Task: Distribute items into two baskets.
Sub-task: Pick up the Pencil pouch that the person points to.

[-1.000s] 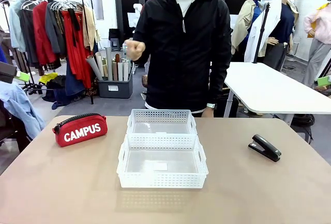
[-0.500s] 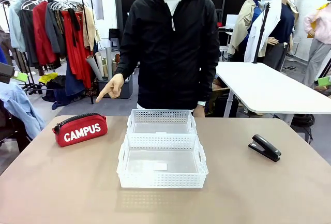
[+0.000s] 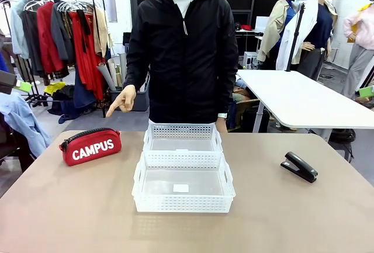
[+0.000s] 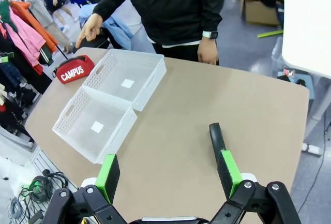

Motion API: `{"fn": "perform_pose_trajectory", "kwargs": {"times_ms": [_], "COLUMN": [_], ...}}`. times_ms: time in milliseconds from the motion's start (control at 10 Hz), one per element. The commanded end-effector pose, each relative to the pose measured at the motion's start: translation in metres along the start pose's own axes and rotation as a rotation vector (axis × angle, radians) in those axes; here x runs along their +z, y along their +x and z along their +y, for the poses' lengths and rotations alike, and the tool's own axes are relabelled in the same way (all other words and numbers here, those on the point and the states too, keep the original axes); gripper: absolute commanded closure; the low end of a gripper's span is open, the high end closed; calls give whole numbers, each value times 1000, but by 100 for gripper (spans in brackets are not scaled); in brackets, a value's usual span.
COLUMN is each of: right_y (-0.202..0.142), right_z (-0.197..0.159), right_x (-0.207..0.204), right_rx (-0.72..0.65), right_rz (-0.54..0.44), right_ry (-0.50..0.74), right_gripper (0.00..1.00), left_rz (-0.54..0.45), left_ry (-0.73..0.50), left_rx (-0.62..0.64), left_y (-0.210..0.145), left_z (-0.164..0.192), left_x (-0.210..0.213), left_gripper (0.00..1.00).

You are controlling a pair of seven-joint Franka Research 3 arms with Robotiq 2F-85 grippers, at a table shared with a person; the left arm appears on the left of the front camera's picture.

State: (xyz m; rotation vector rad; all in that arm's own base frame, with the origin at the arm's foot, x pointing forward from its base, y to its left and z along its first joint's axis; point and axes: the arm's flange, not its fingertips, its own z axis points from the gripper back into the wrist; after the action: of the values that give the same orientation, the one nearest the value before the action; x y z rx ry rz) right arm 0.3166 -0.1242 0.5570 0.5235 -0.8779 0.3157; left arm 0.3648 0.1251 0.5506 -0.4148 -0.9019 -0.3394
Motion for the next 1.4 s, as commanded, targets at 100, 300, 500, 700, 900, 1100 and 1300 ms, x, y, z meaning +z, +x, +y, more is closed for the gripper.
{"fn": "perform_pose_trajectory", "kwargs": {"times_ms": [100,300,500,700,900,1100,1300], "right_y": [1,1,1,1,1,1,1], "right_z": [1,1,1,1,1,1,1], "right_x": [-1,-1,-1,-1,-1,-1,-1], "right_rx": [-4,-4,-4,-4,-4,-4,-4], "right_rz": [-8,-8,-8,-8,-8,-8,-8], "right_ry": [4,4,4,4,4,4,4], "right_gripper": [0,0,0,0,0,0,0], "left_rz": [-4,8,30,74,238,306,338], "left_ry": [-10,2,13,-12,8,-6,-23], "left_rx": [-5,13,18,-39,-149,-211,-298], "left_y": [0,13,41,59,75,88,114], "left_z": [1,5,19,21,32,39,38], "left_x": [-1,-6,-25,-42,-81,-109,-130], "left_gripper": [0,0,0,0,0,0,0]}}
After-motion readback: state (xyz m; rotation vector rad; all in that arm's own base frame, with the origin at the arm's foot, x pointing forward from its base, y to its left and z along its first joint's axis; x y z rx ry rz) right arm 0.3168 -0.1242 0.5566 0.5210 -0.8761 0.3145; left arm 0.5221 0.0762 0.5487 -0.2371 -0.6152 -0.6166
